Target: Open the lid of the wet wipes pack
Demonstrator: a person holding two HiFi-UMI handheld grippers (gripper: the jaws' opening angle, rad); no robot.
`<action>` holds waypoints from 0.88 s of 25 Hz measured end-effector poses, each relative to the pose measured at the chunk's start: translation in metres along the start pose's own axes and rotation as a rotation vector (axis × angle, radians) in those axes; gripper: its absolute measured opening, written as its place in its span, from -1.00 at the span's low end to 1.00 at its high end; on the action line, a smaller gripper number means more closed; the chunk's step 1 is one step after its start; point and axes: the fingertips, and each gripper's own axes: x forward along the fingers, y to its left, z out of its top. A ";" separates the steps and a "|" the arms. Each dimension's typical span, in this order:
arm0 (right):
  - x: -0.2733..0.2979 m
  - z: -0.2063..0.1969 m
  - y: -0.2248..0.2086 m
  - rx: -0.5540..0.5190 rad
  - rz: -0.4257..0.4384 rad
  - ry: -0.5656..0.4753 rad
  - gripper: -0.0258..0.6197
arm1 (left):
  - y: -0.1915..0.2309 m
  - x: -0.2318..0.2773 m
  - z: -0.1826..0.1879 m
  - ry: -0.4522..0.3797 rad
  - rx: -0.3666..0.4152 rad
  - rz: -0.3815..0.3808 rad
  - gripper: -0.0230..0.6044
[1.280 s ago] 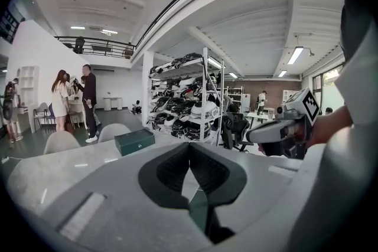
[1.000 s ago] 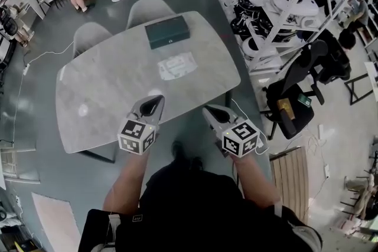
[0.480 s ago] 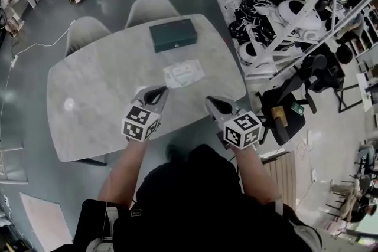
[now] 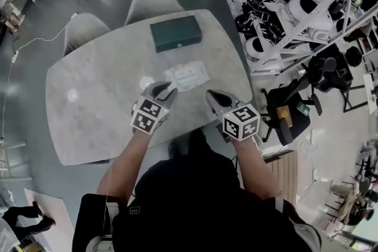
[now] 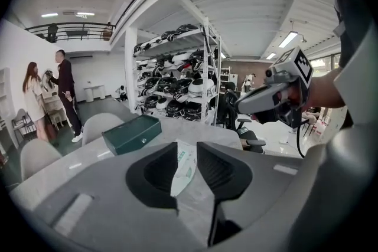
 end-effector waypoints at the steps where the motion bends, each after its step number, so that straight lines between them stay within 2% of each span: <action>1: 0.007 0.000 -0.008 0.004 0.007 0.009 -0.91 | 0.003 0.010 -0.001 0.018 0.011 -0.001 -0.62; 12: 0.080 -0.023 -0.077 0.034 0.076 0.157 -0.91 | 0.025 0.104 -0.026 0.195 0.074 -0.031 -0.50; 17: 0.106 -0.043 -0.099 0.040 0.095 0.212 -0.90 | 0.034 0.136 -0.058 0.280 0.095 -0.045 -0.48; 22: 0.130 -0.061 -0.112 0.029 0.120 0.276 -0.82 | 0.037 0.158 -0.082 0.363 0.167 -0.054 -0.40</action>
